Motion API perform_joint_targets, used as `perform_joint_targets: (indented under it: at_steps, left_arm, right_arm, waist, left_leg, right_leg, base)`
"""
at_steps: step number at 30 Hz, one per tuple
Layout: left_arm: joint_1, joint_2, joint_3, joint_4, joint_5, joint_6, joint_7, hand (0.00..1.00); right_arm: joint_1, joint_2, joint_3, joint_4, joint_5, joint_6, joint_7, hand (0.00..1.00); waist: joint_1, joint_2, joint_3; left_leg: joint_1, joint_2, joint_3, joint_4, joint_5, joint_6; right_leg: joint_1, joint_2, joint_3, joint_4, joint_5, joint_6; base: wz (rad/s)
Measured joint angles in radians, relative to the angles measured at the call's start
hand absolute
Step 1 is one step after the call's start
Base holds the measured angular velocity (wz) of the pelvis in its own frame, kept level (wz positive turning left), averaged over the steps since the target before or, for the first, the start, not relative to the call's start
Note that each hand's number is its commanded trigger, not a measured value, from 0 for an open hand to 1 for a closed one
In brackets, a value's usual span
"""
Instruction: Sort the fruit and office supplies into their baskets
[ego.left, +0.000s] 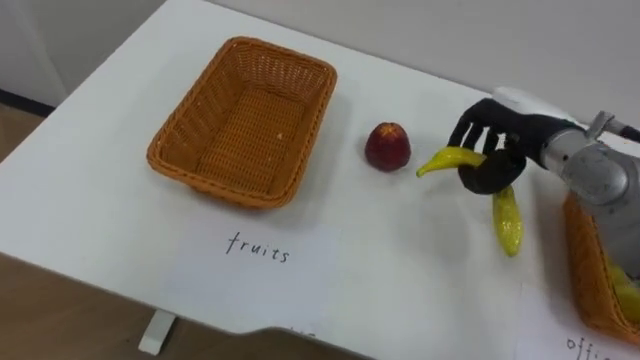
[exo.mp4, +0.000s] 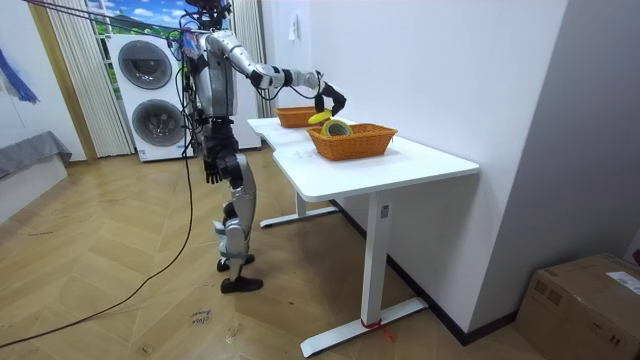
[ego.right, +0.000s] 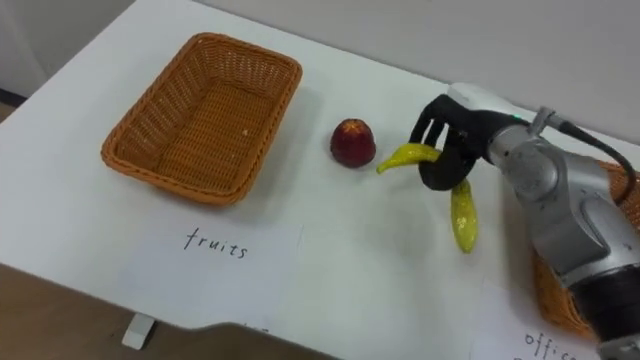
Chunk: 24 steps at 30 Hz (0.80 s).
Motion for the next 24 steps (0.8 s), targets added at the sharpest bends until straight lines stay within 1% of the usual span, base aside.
perform_joint_targets:
  at_steps: [1, 5, 8, 9, 12, 14, 18, 20, 22, 24]
  left_arm:
    - [0.006, -0.004, 0.006, 0.000, -0.001, 0.000, 0.000, 0.00]
    - [0.015, -0.014, 0.024, 0.007, -0.005, 0.001, -0.010, 0.00]
    - [0.018, -0.021, 0.035, 0.008, -0.002, 0.000, -0.025, 0.00]
    - [0.026, -0.024, 0.048, 0.008, 0.000, 0.000, -0.028, 0.00]
    - [0.045, -0.027, 0.059, 0.007, 0.002, 0.001, -0.031, 0.00]
    - [0.046, -0.027, 0.059, 0.007, 0.002, 0.001, -0.038, 0.00]
    - [0.049, -0.028, 0.059, -0.002, 0.003, 0.001, -0.047, 0.00]
    - [0.048, -0.031, 0.059, -0.003, 0.003, 0.001, -0.047, 0.00]
    - [0.048, -0.033, 0.059, -0.010, 0.002, 0.001, -0.045, 0.00]
    - [0.049, -0.033, 0.059, -0.011, 0.003, 0.002, -0.045, 0.00]
  right_arm:
    - [0.000, -0.006, -0.002, -0.029, 0.000, 0.000, -0.001, 1.00]
    - [0.000, -0.014, -0.004, -0.140, 0.000, -0.001, -0.003, 1.00]
    - [-0.001, -0.014, -0.009, -0.202, 0.001, 0.000, -0.008, 1.00]
    - [0.000, -0.014, -0.008, -0.227, 0.001, -0.001, -0.008, 1.00]
    - [-0.002, -0.014, -0.011, -0.286, -0.004, -0.001, -0.010, 1.00]
    - [-0.002, -0.014, -0.012, -0.312, 0.000, -0.002, -0.010, 1.00]
    - [-0.003, -0.013, -0.011, -0.328, 0.005, -0.003, -0.010, 1.00]
    - [-0.003, -0.013, -0.011, -0.328, 0.005, -0.001, -0.010, 1.00]
    - [-0.003, -0.012, -0.008, -0.329, 0.004, -0.001, -0.009, 1.00]
    - [-0.003, 0.002, -0.006, -0.332, 0.003, 0.001, -0.008, 1.00]
  waist:
    - [-0.005, 0.000, -0.0020]
    - [-0.013, 0.000, -0.0034]
    - [-0.008, 0.001, -0.0034]
    - [-0.008, 0.005, -0.0016]
    - [-0.012, 0.003, -0.0029]
    - [-0.011, 0.002, -0.0033]
    - [-0.003, 0.006, -0.0007]
    - [0.015, 0.008, 0.0010]
    - [0.022, 0.010, 0.0021]
    - [0.028, 0.010, 0.0021]
  left_leg:
    - [0.006, -0.001, 0.000, -0.009, 0.002, -0.002]
    - [0.023, -0.002, -0.001, -0.015, 0.003, -0.003]
    - [0.048, -0.003, -0.001, -0.022, 0.003, -0.003]
    - [0.059, -0.004, -0.001, -0.026, 0.003, -0.003]
    - [0.074, -0.010, -0.005, -0.028, 0.002, -0.001]
    - [0.073, -0.014, -0.008, -0.027, 0.004, 0.001]
    - [0.072, -0.020, -0.011, -0.025, 0.008, 0.009]
    - [0.073, -0.024, -0.012, -0.025, 0.010, 0.011]
    - [0.072, -0.030, -0.020, -0.025, 0.011, 0.014]
    - [0.072, -0.032, -0.024, -0.026, 0.012, 0.015]
  right_leg:
    - [0.004, 0.000, 0.002, 0.001, 0.000, 0.000]
    - [0.019, 0.000, 0.005, 0.000, -0.003, 0.004]
    - [0.040, 0.000, 0.019, -0.001, -0.004, 0.005]
    - [0.050, 0.000, 0.019, -0.002, -0.005, 0.008]
    - [0.066, -0.003, 0.017, -0.001, -0.010, 0.014]
    - [0.067, -0.007, 0.011, 0.000, -0.010, 0.015]
    - [0.071, -0.016, 0.004, 0.001, -0.012, 0.018]
    - [0.071, -0.016, 0.005, 0.001, -0.012, 0.018]
    - [0.071, -0.018, 0.004, 0.001, -0.014, 0.021]
    - [0.072, -0.019, 0.006, 0.001, -0.015, 0.022]
  base:
    - [-0.04]
    - [-0.01]
    - [0.00]
    - [0.00]
    - [0.04]
    - [0.08]
    - [0.05]
    - [0.00]
    - [0.05]
    - [0.06]
